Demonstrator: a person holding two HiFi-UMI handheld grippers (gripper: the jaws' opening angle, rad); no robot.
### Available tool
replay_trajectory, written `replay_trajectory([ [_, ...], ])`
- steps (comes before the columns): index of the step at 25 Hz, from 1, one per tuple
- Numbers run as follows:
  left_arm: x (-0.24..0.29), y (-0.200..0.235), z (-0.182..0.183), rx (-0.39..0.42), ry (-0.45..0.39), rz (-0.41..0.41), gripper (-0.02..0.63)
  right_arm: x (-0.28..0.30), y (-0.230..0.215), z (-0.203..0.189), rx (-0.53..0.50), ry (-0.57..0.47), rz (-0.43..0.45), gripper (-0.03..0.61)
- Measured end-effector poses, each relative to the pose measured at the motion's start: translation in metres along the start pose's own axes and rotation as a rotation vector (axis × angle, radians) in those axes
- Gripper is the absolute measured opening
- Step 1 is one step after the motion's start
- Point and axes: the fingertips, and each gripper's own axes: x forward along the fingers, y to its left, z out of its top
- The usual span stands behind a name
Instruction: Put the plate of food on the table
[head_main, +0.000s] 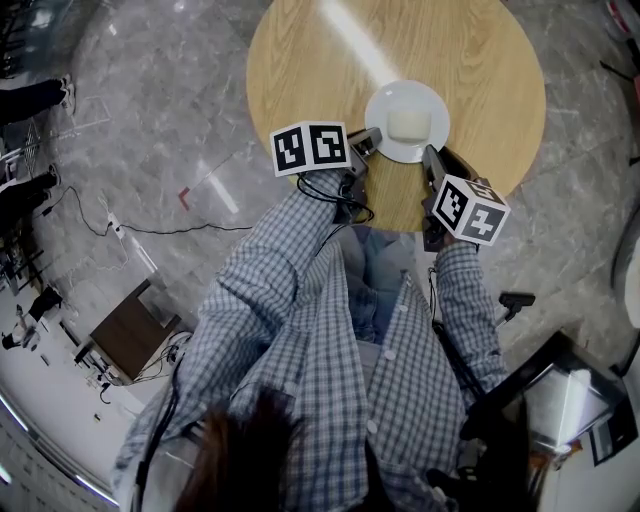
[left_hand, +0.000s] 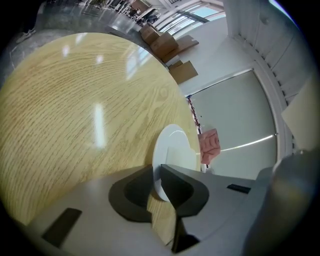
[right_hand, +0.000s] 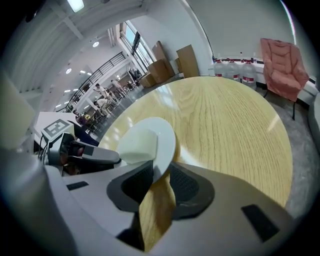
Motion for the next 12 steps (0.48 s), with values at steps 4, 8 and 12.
replay_trajectory([
  [4,0.0030,-0.0002,-0.0005,-0.042,0.020,0.002,0.034,0.0003,-0.0035,0.0015,0.027,0.012,-0.011,0.087],
  [8,0.0046,0.0023,0.0003,-0.130,0.036,-0.040,0.034,0.0025,-0.0055,0.0033,0.068,0.026,-0.019,0.086],
  [12,0.0050,0.0015,0.0003,-0.158,0.044,-0.061,0.034,0.0004,-0.0078,0.0044,0.070,0.032,-0.044,0.086],
])
